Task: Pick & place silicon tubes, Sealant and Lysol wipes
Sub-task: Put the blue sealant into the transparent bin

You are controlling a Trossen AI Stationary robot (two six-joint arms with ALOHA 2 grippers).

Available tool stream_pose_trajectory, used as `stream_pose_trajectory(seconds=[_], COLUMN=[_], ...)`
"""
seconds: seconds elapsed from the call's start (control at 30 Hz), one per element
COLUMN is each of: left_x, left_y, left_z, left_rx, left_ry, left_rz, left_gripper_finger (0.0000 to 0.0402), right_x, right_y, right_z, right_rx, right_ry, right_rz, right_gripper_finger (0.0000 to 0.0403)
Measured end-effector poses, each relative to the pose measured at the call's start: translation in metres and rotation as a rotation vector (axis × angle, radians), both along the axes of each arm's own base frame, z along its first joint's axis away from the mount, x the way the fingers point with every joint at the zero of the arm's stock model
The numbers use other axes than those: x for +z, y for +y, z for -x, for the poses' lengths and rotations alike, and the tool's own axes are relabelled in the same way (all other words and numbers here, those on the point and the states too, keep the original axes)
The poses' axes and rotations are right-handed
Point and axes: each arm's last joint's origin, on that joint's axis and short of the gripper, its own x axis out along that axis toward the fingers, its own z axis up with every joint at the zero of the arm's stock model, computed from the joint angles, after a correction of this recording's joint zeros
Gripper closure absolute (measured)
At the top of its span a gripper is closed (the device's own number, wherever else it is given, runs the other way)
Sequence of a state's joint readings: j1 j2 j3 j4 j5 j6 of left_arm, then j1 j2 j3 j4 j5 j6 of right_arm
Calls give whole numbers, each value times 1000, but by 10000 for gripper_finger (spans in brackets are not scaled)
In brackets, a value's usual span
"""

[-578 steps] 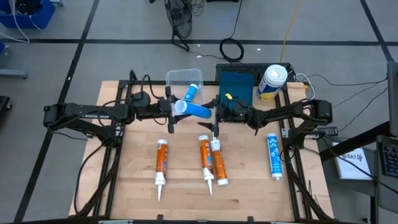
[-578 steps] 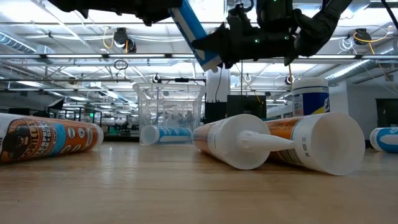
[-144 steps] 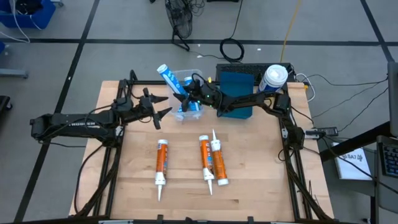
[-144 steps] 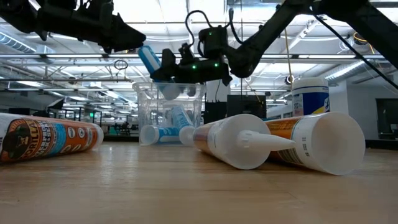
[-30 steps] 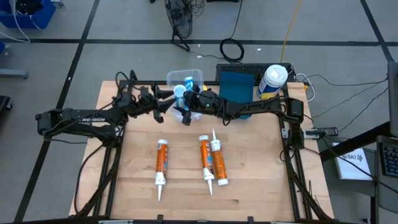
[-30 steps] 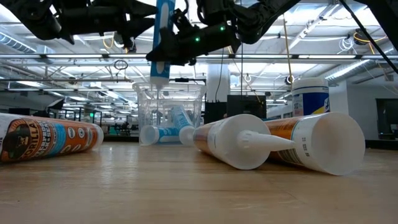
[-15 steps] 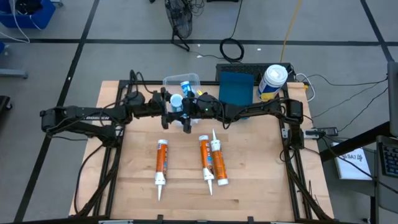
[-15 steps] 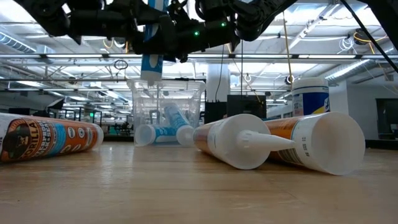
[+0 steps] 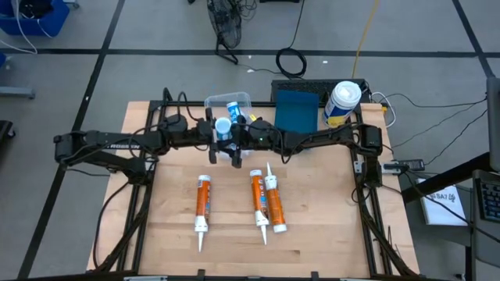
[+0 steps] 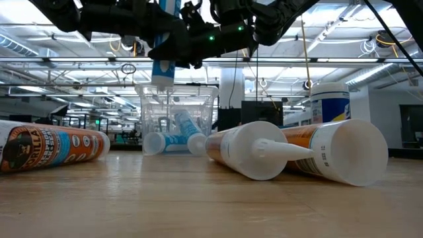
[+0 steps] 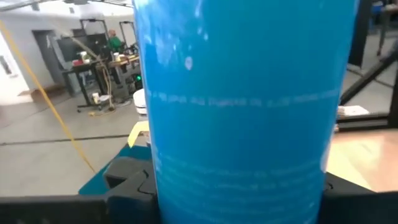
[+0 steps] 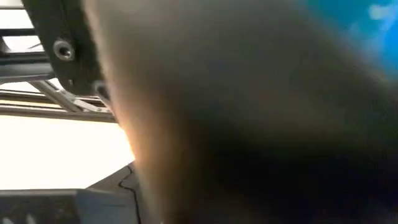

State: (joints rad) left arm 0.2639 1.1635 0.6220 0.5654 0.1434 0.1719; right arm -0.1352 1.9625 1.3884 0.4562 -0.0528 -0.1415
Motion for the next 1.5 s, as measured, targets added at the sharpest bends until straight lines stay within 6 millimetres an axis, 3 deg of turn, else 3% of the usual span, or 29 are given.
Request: stream_pose_trajectory(seconds=[0.2,0.37,0.47,0.63,0.73,0.87,1.0,1.13,1.5], left_x=[7,22,21,24,21,20,10,-10,-57], left_y=[-3,-1,-1,2,7,17,31,46,67], left_z=[11,26,30,31,29,25,15,4,-13], left_rx=[27,170,200,262,321,388,443,495,586], left_ry=[20,-20,-3,-24,-31,-100,-133,-118,-26], left_rz=[-34,-36,-17,-1,38,110,194,307,548], left_gripper_finger=[203,203,203,203,203,203,203,203,199], right_x=[-2,5,14,12,15,4,-2,-11,-19], right_y=[-1,-5,-6,0,3,9,13,16,16], right_z=[10,35,56,103,133,169,196,212,217], right_rx=[-71,-191,-233,-311,-339,-345,-354,-355,-353], right_ry=[76,144,142,147,75,-39,-195,-269,-245], right_rz=[28,100,122,136,115,90,73,58,61], right_gripper_finger=[149,155,159,161,161,165,168,168,172])
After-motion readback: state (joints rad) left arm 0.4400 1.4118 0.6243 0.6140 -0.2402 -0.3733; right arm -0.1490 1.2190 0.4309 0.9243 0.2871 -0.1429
